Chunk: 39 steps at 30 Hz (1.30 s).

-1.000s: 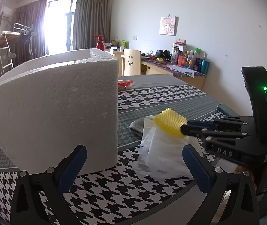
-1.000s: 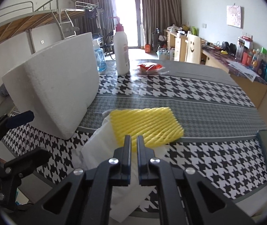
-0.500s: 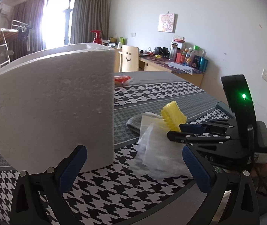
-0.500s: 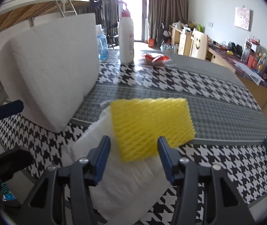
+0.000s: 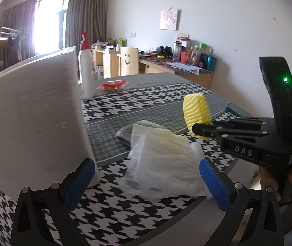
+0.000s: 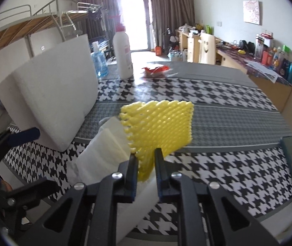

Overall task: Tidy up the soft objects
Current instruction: 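Lift the yellow scrubber with the right gripper off the white tissue, then grasp the white tissue with the left gripper while the right gripper holds the scrubber up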

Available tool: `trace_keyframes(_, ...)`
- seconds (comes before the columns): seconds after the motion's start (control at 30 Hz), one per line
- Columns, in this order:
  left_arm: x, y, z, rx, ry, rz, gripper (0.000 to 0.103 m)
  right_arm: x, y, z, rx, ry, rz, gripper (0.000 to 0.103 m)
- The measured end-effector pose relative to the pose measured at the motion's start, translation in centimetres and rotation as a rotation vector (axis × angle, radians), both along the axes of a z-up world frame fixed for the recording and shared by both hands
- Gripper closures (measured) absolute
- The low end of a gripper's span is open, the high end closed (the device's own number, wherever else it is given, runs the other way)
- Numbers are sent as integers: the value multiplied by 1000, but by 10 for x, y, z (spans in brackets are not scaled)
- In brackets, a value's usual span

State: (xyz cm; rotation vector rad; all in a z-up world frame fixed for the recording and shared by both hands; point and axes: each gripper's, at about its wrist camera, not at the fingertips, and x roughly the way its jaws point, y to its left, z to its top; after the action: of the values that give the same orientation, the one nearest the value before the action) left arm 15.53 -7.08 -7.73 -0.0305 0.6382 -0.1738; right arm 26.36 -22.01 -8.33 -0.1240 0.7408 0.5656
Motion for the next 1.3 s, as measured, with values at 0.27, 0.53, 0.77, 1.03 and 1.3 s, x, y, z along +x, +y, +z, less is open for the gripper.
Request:
trace_keyframes(0.27,7,-12,-2,18,13,-27,1,-7,-23,5,11,-31,-63,85)
trace_keyframes(0.53,15,-21,-7,36,37,-41,1,-16,-39,5,21,-38,-103,85)
trace_keyframes(0.77,27,-27,-13,46,79,-40,2,-16,-46,4,33,-34,-115,84)
trace_keyframes(1.03,41,-29,-23,72,124,-40,11,-16,-54,2,47,-30,-127,84)
trace_keyframes(1.3,48,-27,-33,77,181,-27,31,-13,-59,0,56,-23,-129,84)
